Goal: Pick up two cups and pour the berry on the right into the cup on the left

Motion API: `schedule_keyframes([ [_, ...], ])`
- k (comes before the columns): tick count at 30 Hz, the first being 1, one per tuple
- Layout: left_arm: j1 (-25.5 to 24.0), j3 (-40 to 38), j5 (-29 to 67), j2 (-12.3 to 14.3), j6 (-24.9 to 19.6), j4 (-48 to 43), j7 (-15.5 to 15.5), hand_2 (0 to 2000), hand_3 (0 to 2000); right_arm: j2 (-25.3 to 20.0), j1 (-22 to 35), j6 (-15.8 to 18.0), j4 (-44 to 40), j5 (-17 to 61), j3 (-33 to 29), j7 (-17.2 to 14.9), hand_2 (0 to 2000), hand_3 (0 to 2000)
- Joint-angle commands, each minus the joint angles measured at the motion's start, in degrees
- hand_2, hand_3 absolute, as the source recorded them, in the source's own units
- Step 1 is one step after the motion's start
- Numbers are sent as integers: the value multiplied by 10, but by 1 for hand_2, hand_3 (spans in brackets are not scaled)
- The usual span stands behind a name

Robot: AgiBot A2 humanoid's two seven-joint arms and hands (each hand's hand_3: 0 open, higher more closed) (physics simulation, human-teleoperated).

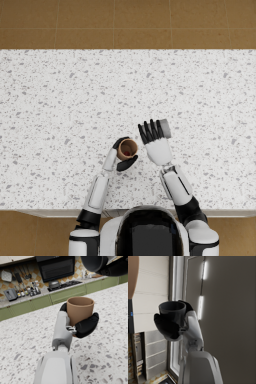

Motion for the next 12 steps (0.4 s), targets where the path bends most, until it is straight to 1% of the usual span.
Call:
schedule_keyframes([
  [1, 0, -1, 0, 0, 0, -1, 0, 2000, 1280, 0, 0, 0, 0, 2, -1, 0, 2000, 1280],
  [12, -2, -4, 0, 0, 0, -2, 0, 2000, 1280, -2, -1, 0, -1, 6, -2, 0, 2000, 1280],
])
